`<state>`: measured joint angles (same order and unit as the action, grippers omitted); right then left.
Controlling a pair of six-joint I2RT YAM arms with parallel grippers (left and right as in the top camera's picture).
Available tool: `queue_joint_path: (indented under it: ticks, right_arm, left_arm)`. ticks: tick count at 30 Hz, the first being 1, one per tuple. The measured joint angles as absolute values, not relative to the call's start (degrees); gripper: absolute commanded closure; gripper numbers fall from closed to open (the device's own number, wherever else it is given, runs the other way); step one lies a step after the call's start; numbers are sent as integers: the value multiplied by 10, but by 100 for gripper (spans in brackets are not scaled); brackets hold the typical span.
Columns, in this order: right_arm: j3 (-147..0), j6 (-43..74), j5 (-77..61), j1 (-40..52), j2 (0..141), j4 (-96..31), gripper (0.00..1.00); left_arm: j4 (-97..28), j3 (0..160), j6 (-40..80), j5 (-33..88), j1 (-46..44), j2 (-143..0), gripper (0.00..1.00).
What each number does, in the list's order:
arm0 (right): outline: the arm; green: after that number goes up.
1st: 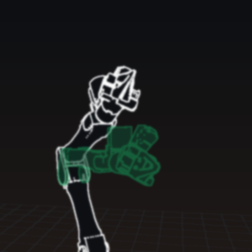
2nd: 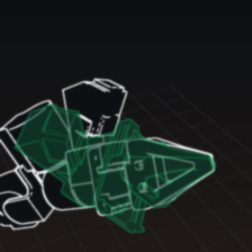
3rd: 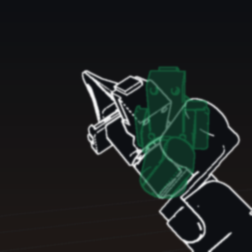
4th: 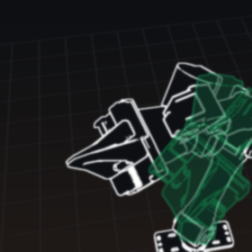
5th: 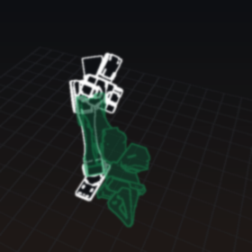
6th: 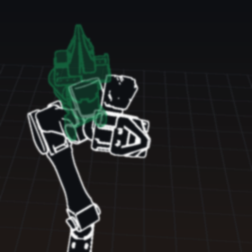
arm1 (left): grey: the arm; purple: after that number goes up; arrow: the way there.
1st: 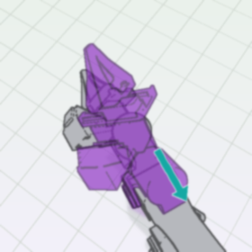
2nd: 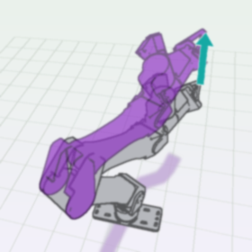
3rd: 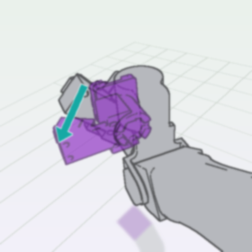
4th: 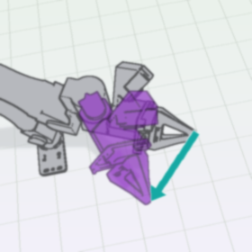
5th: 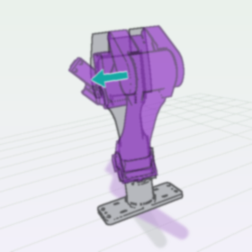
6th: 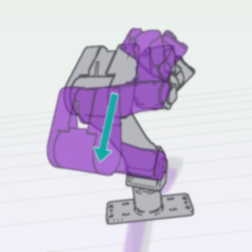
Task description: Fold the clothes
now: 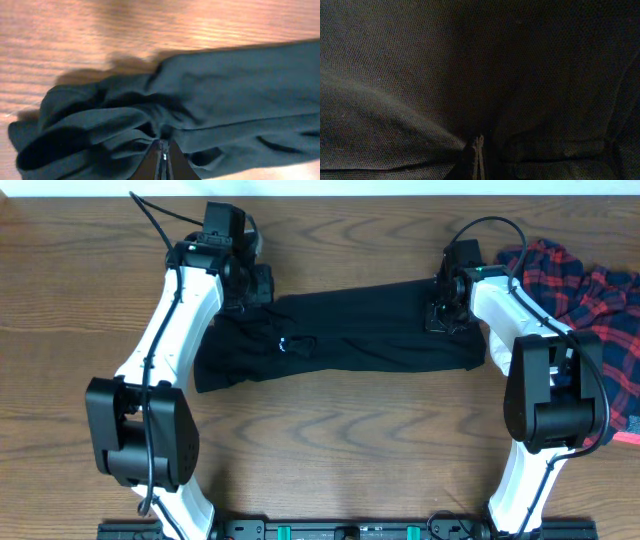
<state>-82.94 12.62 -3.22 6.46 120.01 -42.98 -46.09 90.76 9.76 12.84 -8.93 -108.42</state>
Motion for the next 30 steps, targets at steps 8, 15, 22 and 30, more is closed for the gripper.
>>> queue_joint_path:
  ticks: [8, 15, 22, 30]
  right_arm:
    - [-829, 126, -32, 65, 1200, -430, 99]
    - [-829, 126, -32, 65, 1200, -430, 99]
    - [-829, 126, -32, 65, 1200, -433, 99]
    - [-829, 126, -32, 65, 1200, -437, 96]
  left_arm:
    - [-499, 858, 141, 107, -48, -1115, 94]
    - [-469, 787, 169, 105, -6, -1155, 94]
    - [-464, 784, 176, 120, 2, -1160, 94]
    - [-435, 783, 178, 146, 35, -1162, 94]
